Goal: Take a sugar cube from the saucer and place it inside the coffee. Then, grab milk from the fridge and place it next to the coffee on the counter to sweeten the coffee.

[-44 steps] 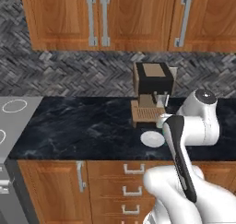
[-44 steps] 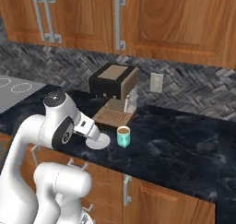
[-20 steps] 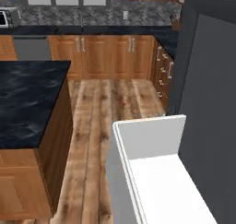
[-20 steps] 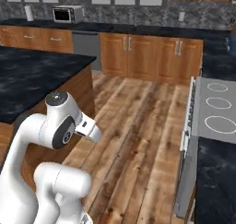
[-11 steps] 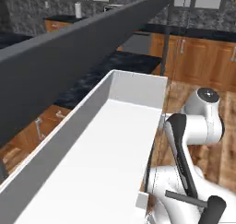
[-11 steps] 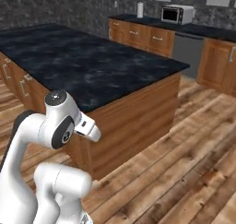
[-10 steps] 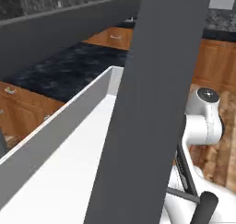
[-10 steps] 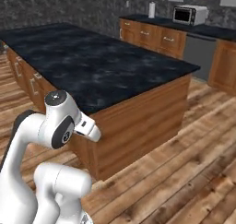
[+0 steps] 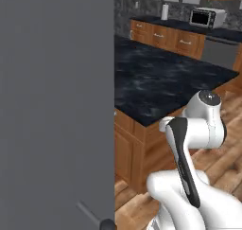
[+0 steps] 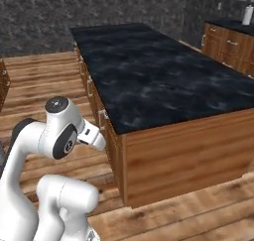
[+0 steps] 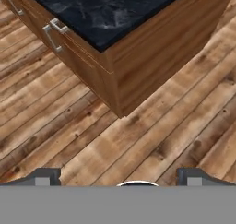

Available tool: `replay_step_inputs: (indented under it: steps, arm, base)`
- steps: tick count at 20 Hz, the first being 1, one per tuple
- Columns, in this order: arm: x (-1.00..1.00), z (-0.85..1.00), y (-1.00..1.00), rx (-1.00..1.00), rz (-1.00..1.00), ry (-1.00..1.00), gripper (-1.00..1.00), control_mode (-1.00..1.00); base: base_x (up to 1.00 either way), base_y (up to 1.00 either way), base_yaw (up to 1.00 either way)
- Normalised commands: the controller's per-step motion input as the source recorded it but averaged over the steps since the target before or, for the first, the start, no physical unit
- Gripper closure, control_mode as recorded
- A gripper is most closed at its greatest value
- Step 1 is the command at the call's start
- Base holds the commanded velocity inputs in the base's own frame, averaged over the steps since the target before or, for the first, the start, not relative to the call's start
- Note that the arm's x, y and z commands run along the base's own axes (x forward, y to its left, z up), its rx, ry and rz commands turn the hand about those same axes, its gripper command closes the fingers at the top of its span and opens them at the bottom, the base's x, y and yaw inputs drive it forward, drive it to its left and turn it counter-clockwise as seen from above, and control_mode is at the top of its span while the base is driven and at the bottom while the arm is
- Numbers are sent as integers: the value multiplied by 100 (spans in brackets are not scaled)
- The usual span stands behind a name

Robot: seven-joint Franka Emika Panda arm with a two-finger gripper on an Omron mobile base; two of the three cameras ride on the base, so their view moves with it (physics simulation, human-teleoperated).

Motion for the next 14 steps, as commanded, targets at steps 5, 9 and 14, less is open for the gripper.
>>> replay_step_inputs:
  steps: [5,9,14]
  arm:
    - [0,0,0,0,0,0,-100,100]
    - [0,0,0,0,0,0,-100,100]
    - [0,0,0,0,0,0,-100,100]
  base:
    - [37,-30,67]
    - [57,2,69]
    - [75,3,64]
